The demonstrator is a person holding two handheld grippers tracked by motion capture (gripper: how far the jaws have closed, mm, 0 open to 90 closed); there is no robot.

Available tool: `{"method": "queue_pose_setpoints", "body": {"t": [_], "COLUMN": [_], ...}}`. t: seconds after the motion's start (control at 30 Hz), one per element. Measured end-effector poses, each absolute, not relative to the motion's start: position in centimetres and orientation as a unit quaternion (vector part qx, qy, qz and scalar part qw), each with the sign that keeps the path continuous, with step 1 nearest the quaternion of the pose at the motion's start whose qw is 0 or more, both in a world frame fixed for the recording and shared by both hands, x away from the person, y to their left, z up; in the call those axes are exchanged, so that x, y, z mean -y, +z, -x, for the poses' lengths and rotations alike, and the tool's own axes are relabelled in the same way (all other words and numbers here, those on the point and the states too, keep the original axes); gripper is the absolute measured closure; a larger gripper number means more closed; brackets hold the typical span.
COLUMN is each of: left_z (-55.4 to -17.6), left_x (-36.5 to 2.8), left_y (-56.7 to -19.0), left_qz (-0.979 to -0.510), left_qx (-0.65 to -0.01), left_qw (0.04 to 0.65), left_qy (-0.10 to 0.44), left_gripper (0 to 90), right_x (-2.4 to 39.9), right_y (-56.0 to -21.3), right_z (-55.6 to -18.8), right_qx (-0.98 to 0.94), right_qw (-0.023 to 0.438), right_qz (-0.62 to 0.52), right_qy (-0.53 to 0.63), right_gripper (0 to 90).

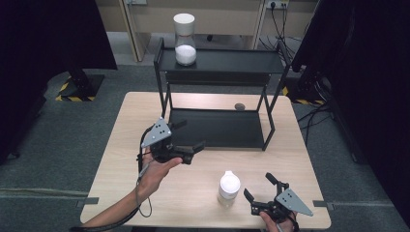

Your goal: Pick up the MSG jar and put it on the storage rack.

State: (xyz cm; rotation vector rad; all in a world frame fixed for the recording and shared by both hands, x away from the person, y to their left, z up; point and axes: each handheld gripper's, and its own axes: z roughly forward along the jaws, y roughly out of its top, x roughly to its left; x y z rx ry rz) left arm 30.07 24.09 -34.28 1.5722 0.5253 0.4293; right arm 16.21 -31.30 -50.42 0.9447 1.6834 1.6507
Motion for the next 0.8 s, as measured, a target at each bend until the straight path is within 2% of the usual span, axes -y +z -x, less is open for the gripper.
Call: {"method": "queue_pose_setpoints", "body": {"t": [0.33, 0.57, 0.8], "left_z": [-28.5, -28.1, -26.9], "left_x": [-24.6, -25.1, -25.1], "left_y": [-36.7, -38.2, -39.6], "left_qz": [-0.696, -0.699, -0.709], "left_qx": [-0.22, -0.21, -0.199], "left_qw": [0.654, 0.661, 0.654], "left_qy": [0.197, 0.173, 0.173], "left_gripper": [1.3, 0.9, 0.9], "right_x": [31.3, 31.3, 31.3], "right_y": [-50.4, -50.4, -50.4], "right_z": [-16.2, -16.2, -16.2], "right_qx": [-0.632, -0.633, -0.633], "right_qw": [0.297, 0.298, 0.298], "right_qz": [-0.355, -0.355, -0.355], "right_qy": [0.621, 0.621, 0.62], "right_gripper": [0.4, 0.4, 0.4]}}
